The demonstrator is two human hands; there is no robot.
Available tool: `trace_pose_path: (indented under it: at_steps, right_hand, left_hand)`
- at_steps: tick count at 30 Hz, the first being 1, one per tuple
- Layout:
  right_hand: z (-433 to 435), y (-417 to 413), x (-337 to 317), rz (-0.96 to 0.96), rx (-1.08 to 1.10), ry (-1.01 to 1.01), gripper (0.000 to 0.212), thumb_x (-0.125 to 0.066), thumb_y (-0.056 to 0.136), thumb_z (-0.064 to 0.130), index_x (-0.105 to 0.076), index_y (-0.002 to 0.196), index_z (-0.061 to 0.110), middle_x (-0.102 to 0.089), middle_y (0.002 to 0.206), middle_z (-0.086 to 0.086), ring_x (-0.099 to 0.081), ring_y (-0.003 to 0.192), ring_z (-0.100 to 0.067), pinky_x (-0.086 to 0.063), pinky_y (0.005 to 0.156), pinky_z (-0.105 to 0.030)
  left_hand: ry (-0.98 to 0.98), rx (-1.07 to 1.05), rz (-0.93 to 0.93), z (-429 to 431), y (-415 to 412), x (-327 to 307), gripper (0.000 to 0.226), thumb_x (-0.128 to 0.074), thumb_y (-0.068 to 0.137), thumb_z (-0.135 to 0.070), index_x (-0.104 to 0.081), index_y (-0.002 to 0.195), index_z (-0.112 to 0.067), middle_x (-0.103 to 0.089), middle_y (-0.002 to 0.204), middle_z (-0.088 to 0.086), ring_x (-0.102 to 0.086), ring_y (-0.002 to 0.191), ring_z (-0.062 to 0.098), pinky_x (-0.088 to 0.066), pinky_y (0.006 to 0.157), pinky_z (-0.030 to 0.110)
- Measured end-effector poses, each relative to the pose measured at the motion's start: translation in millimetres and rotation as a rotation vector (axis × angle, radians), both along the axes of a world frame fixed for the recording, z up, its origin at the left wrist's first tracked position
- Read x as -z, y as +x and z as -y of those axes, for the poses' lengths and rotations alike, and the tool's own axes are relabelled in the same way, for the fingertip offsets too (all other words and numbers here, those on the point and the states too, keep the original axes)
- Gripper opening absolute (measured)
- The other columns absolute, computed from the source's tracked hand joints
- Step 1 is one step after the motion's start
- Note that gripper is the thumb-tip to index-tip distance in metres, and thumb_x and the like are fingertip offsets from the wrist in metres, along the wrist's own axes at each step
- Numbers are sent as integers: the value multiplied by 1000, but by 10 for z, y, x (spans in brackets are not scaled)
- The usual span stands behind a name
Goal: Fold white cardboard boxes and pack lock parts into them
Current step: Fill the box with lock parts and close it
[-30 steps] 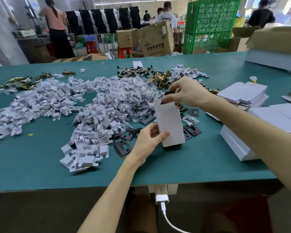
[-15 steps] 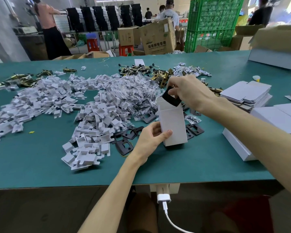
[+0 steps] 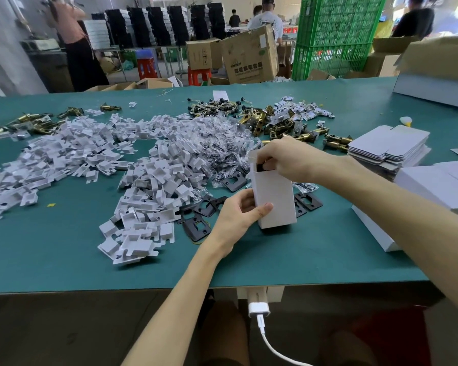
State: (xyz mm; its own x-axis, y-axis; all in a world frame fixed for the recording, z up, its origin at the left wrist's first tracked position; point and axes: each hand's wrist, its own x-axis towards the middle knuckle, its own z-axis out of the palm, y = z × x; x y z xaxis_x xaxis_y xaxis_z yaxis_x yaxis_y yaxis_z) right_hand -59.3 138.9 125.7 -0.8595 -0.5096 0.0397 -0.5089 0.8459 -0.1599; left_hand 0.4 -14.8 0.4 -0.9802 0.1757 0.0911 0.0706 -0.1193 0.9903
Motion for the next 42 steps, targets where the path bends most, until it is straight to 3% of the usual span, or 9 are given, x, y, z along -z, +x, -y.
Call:
trace_pose_path:
  at_steps: [6, 15, 18, 22, 26, 31, 34, 37, 42]
  right_hand:
    - [46, -50, 62, -1, 41, 127, 23, -41, 104, 5, -51, 96, 23, -50, 83, 7, -43, 92, -22, -22, 90, -38]
    - [418, 200, -18, -307, 64, -199, 12, -47, 102, 2, -52, 97, 12, -61, 92, -6, -59, 76, -26, -45, 62, -34]
    - [798, 213, 96, -246, -1, -172, 14, -50, 99, -4, -58, 92, 6, -63, 93, -8, -63, 77, -26, -56, 67, -36]
    - [1177, -50, 309, -41, 15, 18, 31, -47, 93, -8, -37, 69, 10, -44, 77, -7, -47, 63, -27, -37, 49, -34]
    - [1335, -280, 558, 59, 120, 63, 17, -42, 90, -7, -43, 81, 7, -47, 88, -9, -49, 72, -26, -38, 59, -38]
    - [1409, -431, 806, 2, 184, 41, 25, -49, 92, -7, -55, 114, 1, -50, 127, -20, -42, 122, -40, -40, 87, -45]
    - [1393, -404, 777, -39, 155, 49, 14, -48, 90, -11, -53, 92, 2, -55, 110, -17, -49, 104, -39, -39, 78, -40]
    - [1347, -332, 684, -152, 120, 45, 35, -47, 82, -18, -34, 66, 11, -45, 71, -7, -47, 73, -31, -38, 60, -39]
    - [1294, -229, 673, 5, 81, 69, 18, -46, 90, -14, -47, 84, 3, -45, 86, -9, -52, 84, -33, -46, 67, -41]
  left_hand:
    - [-28, -7, 0, -1, -4, 8, 28, -80, 90, -16, -67, 115, -21, -78, 113, -3, -73, 107, 10, -57, 87, 21]
    - [-54, -17, -7, -14, -14, 33, 32, -78, 93, -15, -65, 123, -11, -75, 121, 5, -72, 111, 15, -57, 91, 24]
    - [-112, -45, -32, -16, -9, 48, 30, -76, 95, -14, -67, 121, -4, -75, 120, 13, -71, 114, 25, -58, 97, 35]
    - [-223, -69, -80, 2, -13, 61, 11, -72, 95, -10, -69, 105, -9, -77, 104, 3, -71, 100, 17, -55, 94, 38]
    - [-260, -59, -101, 15, -2, 30, 22, -62, 93, 0, -57, 90, -21, -64, 78, -22, -56, 73, -4, -48, 73, 21]
    - [-283, -64, -151, -2, 6, 9, 26, -48, 100, 7, -49, 95, -19, -52, 91, -3, -43, 77, 3, -42, 74, 14]
    - [-257, -50, -132, -2, 10, 6, 17, -48, 99, 7, -49, 98, -10, -51, 88, 0, -41, 73, 1, -42, 68, 11]
    - [-219, -36, -122, 2, 29, 12, 17, -50, 93, 4, -51, 85, -12, -57, 75, -8, -44, 65, 1, -41, 63, 12]
    - [-269, -36, -131, 7, 48, 3, 24, -50, 91, 2, -51, 81, -20, -63, 69, -23, -54, 65, -8, -44, 66, 9]
